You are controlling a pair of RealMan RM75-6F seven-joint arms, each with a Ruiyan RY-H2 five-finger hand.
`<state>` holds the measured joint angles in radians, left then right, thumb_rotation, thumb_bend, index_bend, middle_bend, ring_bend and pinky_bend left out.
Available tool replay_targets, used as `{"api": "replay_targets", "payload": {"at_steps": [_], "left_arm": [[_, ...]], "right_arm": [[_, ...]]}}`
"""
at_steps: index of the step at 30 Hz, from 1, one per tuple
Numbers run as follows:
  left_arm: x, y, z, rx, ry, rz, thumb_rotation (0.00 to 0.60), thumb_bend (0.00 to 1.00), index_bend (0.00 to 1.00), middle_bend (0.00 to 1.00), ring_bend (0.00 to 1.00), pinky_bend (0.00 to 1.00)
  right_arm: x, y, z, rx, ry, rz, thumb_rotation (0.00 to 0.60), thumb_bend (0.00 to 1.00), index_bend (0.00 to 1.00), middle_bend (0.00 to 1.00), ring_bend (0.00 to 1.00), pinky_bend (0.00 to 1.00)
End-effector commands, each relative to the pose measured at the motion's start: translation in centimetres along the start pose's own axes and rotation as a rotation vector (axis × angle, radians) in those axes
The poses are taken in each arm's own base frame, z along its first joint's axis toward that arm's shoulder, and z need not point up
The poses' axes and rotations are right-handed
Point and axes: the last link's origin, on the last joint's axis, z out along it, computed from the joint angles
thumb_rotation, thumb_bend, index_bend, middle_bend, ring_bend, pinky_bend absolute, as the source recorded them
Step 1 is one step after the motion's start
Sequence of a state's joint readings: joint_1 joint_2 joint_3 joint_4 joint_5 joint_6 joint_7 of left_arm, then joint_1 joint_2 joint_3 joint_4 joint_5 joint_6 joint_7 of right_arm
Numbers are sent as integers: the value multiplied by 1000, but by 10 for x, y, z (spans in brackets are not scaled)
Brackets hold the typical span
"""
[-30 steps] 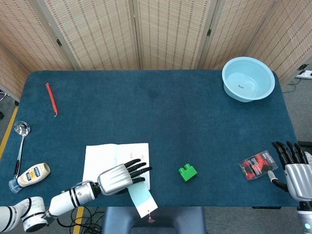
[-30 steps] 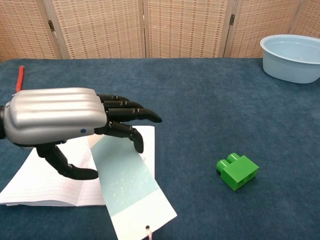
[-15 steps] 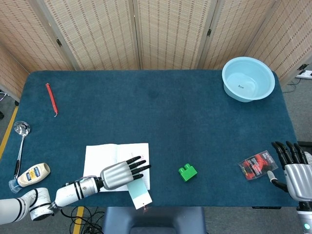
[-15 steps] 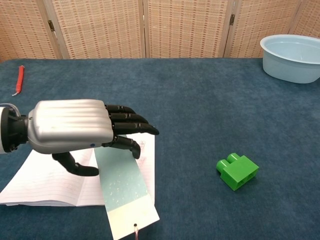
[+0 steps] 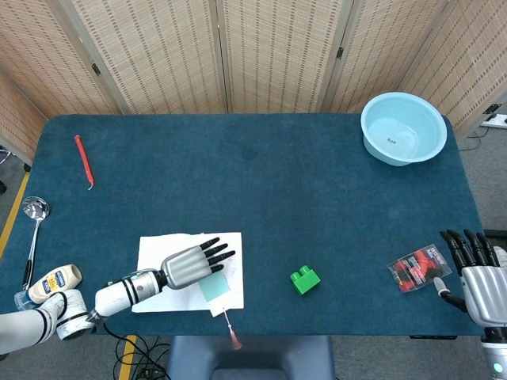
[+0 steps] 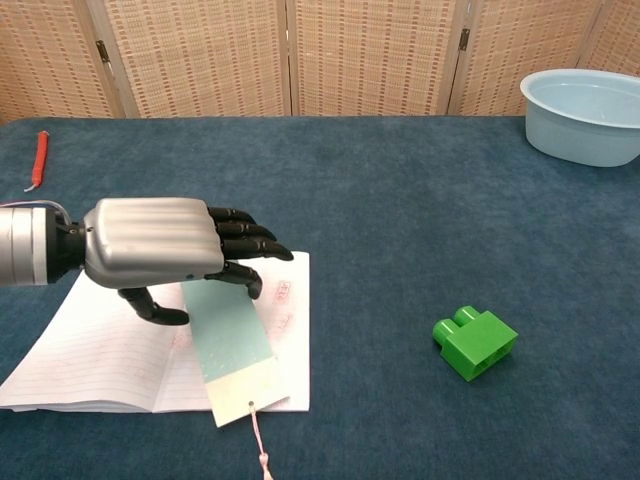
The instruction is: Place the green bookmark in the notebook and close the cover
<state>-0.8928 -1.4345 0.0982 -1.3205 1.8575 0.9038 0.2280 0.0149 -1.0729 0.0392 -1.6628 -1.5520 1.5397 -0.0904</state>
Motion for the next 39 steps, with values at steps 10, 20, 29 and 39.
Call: {"api": "replay_targets", "payload": {"at_steps": [10, 20, 29, 39], "left_arm": [[-7, -13, -2, -13, -15, 71, 600, 334, 377, 45, 34, 135], [-8, -12, -1, -17, -20, 88, 600, 334, 319, 44, 26, 135], [-9, -14, -2, 12, -22, 98, 600, 334, 206, 31, 15, 135], [1, -6, -23, 53, 10, -134, 600, 436, 206, 17, 1, 135]], "right_arm": [[0, -2, -2, -1, 2, 1, 600, 232, 106, 119, 1, 51], [0, -2, -3, -1, 4, 4, 600, 232, 106, 119, 1, 51], [0, -1, -4, -3, 7, 5, 600, 232, 106, 119, 1, 51], [0, -1, -4, 2, 10, 8, 600, 233, 106, 119, 1, 51]]}}
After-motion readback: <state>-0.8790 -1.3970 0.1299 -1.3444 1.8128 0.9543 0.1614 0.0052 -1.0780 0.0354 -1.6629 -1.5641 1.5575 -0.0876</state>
